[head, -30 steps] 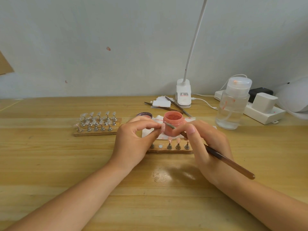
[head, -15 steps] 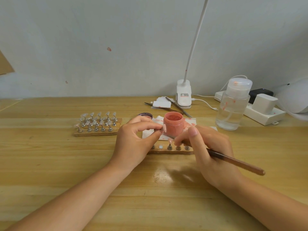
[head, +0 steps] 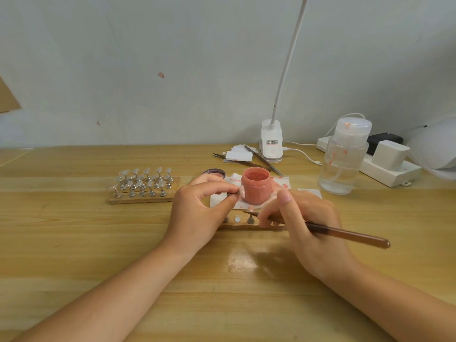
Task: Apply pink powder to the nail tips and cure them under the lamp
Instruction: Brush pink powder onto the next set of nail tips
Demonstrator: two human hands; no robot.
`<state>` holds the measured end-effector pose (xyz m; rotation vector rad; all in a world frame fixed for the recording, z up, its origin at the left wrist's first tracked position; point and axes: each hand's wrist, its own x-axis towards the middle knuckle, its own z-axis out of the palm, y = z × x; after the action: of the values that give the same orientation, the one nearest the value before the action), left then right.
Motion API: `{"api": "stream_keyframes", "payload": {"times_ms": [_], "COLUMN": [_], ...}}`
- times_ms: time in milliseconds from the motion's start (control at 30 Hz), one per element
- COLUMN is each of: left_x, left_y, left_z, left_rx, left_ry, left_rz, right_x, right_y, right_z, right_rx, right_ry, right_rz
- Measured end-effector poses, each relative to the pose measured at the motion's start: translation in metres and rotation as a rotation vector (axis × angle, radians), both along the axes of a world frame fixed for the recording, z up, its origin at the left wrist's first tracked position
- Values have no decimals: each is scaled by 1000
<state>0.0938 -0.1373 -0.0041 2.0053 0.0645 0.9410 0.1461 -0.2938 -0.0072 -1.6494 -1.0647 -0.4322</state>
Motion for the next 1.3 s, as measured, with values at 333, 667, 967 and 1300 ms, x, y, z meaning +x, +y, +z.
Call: {"api": "stream_keyframes", "payload": {"times_ms": [333,667,967,1300], "left_x": [0,0,0,-1], "left_y": [0,0,2,1], "left_z": [1,1,1,1], "left_rx": [8,5,11,18], "left_ry": [1,6,10,0], "left_rz": [-6,-31,-35,-41], "right_x": [0,-1,0,1], "right_y": [-1,0,1,1], "right_z": [0,1,0,0], "right_rx": [43,42,38,23], "right_ry": [-37,-77,-77,-46], "right_rz": [3,-17,-51,-45]}}
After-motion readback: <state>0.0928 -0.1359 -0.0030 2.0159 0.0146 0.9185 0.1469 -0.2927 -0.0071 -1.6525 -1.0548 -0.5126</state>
